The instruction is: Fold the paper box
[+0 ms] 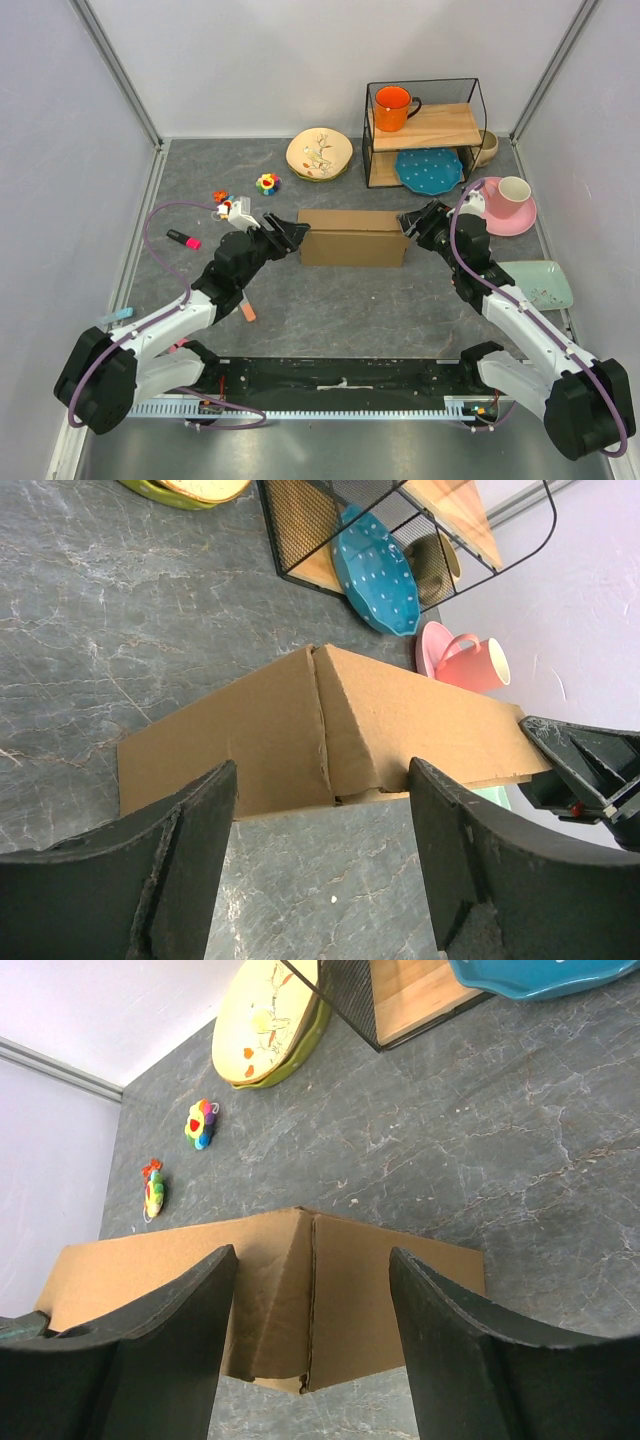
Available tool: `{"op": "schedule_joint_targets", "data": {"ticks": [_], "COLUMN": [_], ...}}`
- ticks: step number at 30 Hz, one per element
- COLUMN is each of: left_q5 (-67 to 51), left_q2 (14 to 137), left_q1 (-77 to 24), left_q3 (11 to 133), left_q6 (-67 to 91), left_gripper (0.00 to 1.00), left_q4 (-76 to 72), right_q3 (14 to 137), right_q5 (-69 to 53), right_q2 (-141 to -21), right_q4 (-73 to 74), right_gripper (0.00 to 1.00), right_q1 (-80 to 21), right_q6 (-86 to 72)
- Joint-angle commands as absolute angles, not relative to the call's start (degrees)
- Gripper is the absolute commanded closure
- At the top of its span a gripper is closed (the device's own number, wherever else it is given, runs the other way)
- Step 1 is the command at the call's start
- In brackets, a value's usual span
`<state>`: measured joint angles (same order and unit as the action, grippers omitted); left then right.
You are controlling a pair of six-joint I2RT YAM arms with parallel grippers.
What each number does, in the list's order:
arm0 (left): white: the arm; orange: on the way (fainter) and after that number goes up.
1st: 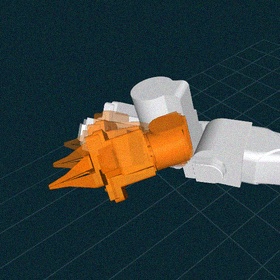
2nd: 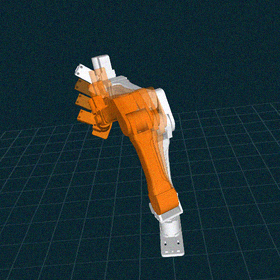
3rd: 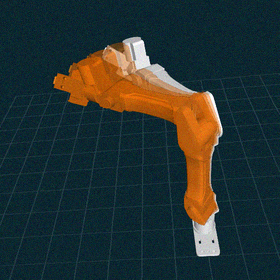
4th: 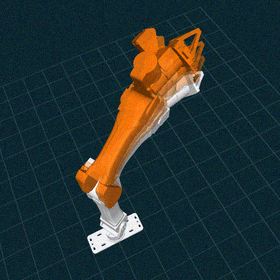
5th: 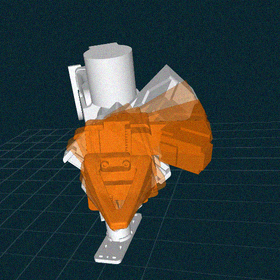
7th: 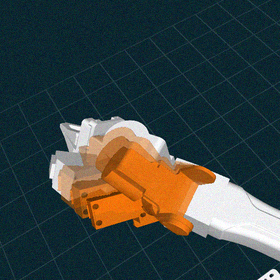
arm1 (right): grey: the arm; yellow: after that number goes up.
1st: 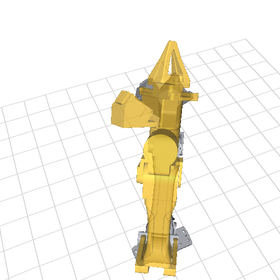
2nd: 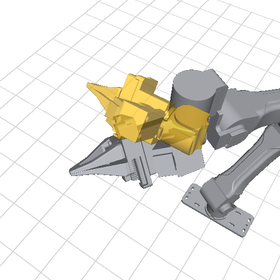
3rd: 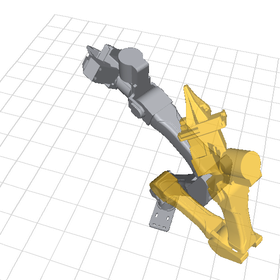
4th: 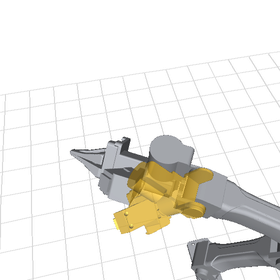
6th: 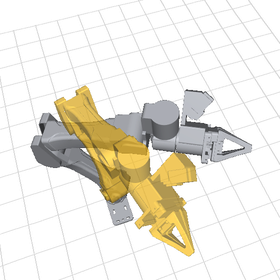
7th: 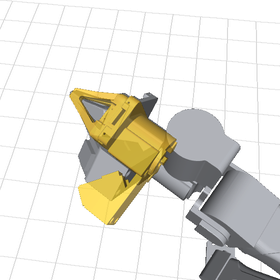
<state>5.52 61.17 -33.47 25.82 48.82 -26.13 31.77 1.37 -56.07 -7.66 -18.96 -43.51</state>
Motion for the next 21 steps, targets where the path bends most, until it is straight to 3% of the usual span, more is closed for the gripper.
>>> {"op": "schedule_joint_targets", "data": {"ticks": [1, 12, 21], "left_q5": [3.61, 3.08, 2.20], "left_q2": [62.66, 63.90, 64.95], "left_q1": [-31.91, -31.82, -31.82], "left_q3": [26.27, 26.89, 27.95], "left_q6": [49.83, 48.96, 48.34], "left_gripper": [0.24, 0.24, 0.24], "left_q4": [-24.00, -22.94, -22.76], "right_q3": [30.15, 32.79, 19.87], "right_q5": [1.93, 2.55, -2.45], "right_q2": [-55.90, -54.14, -48.96], "right_q4": [-0.18, -0.18, -10.18], "right_gripper": [0.29, 0.29, 0.30], "right_q1": [-19.34, -18.37, -14.59], "right_q6": [-41.22, -41.75, -47.18]}}
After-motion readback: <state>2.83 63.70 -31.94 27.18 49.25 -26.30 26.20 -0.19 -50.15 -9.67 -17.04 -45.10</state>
